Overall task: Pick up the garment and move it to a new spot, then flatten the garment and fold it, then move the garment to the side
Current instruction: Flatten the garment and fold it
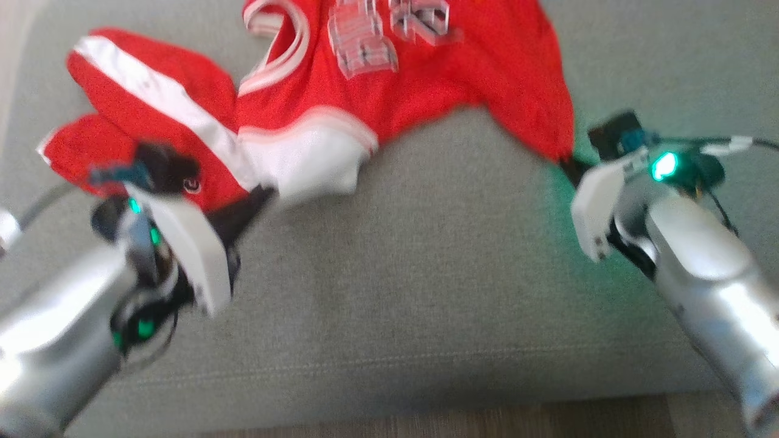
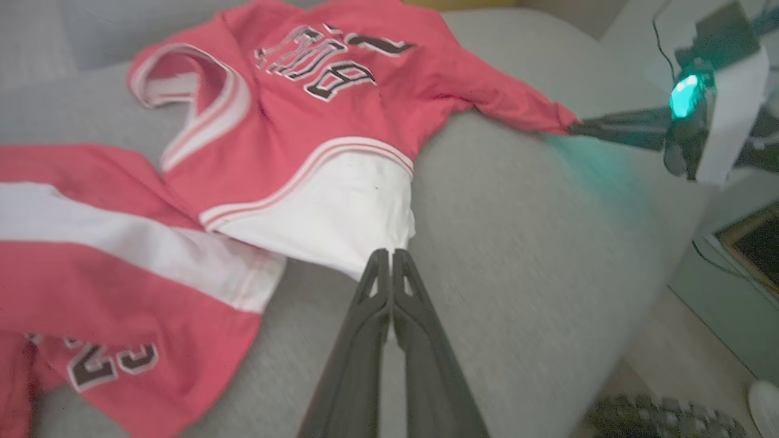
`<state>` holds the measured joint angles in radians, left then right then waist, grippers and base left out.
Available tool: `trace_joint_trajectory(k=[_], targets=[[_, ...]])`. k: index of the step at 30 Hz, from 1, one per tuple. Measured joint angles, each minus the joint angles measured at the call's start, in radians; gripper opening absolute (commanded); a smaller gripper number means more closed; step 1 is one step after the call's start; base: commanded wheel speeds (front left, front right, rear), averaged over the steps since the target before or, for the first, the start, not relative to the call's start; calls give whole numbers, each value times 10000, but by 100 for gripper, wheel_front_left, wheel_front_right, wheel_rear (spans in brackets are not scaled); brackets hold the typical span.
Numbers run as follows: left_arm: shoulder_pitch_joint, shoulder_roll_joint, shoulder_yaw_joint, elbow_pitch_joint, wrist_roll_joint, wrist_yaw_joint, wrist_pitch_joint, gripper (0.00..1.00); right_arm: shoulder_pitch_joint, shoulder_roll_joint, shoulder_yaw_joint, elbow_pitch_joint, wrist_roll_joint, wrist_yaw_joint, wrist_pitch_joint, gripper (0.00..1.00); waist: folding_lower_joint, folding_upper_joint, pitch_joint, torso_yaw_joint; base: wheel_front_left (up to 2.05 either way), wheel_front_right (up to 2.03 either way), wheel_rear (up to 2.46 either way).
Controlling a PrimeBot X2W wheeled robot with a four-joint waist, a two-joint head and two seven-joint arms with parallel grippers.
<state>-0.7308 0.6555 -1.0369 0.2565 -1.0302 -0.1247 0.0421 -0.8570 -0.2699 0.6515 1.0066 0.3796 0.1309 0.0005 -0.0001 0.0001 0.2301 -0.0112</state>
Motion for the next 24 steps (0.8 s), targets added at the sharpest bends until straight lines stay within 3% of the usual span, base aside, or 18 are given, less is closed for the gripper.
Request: trace_joint_trajectory(k=[7,11,18,24], targets=[[1332,1099,-863,-1496,-711,2,1317,0,1248,-2010,2008,-2023,2146,2,2167,0,0,0,-1076,20,0,0,0],[1806,1643,-1250,-2309,-1108,2,2050,0,1634,-3028,2592,-2922,3047,0,3070,0,0,0,-1433,55,0,0,0],[2291,2111,-1522,-3204,-1638,13,2502,0,2178,-3956,2790,-3894,4144,2,4240,0,0,0,-1786,-9,0,0,0],[2636,2232,-1699,-3605,-1870,36,2642,0,2772,-4266,2771,-4372,4623,2,4842,0,0,0,-1984,-97,0,0,0]])
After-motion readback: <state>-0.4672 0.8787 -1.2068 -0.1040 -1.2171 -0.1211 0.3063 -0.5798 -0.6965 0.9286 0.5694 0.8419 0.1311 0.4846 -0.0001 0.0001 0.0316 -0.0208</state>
